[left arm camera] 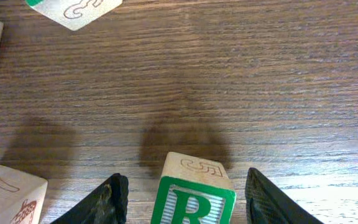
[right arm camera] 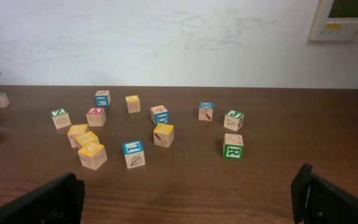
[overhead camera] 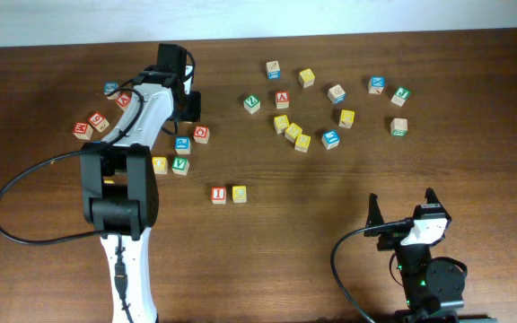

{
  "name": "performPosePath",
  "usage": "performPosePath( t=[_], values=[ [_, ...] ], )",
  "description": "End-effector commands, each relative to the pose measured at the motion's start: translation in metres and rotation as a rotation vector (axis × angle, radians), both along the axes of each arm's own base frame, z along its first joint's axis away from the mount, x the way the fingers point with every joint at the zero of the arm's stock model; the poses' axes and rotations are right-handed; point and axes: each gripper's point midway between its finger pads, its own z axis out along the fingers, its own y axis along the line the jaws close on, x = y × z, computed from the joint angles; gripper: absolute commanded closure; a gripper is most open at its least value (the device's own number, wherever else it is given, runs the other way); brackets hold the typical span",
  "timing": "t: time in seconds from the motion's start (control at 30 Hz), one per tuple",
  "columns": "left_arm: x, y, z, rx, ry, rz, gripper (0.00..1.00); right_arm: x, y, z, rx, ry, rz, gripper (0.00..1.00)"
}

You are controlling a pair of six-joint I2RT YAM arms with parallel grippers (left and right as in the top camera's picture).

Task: Spell out ICRA
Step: 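Move the left gripper to the green R block at the top, then grasp the green R block and carry it right of the C block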

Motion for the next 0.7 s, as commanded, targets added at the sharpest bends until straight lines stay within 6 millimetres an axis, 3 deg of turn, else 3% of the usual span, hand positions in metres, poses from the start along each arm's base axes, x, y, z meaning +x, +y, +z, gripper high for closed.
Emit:
performPosePath(
  t=[0.0,0.23,0.3,0.37,0.47,0.57,0.67],
  values=[
    [0.002,0.002,-0.006,-0.004,0.004,-0.012,0.57,0.0,-0.003,-0.003,-0.001,0.005,-0.012,0.02],
    [0.002,0.002,-0.006,-0.004,0.004,-0.012,0.64,0.0,-0.003,-0.003,-0.001,0.005,-0.012,0.02],
    [0.0,0.002,-0.006,-0.004,0.009,-0.012,0.68,0.0,-0.003,-0.003,-0.001,0.005,-0.012,0.02],
    [-0.003,0.002,-0.008,-0.002,0.024,-0.012,0.8,0.0,-0.003,-0.003,-0.001,0.005,-0.012,0.02],
    [-0.007,0.002,-0.007,-0.003,0.038,-0.012,0.82,0.0,-0.003,-0.003,-0.001,0.005,-0.012,0.02],
    [-0.011,-0.001,0.014,-0.011,0.029,-0.018,0.83,0.0,-0.003,-0.003,-0.001,0.005,-0.012,0.02],
    [-0.016,-0.016,0.056,-0.102,-0.012,-0.054,0.81,0.0,-0.003,-0.003,-0.001,0.005,-0.012,0.02]
  ],
)
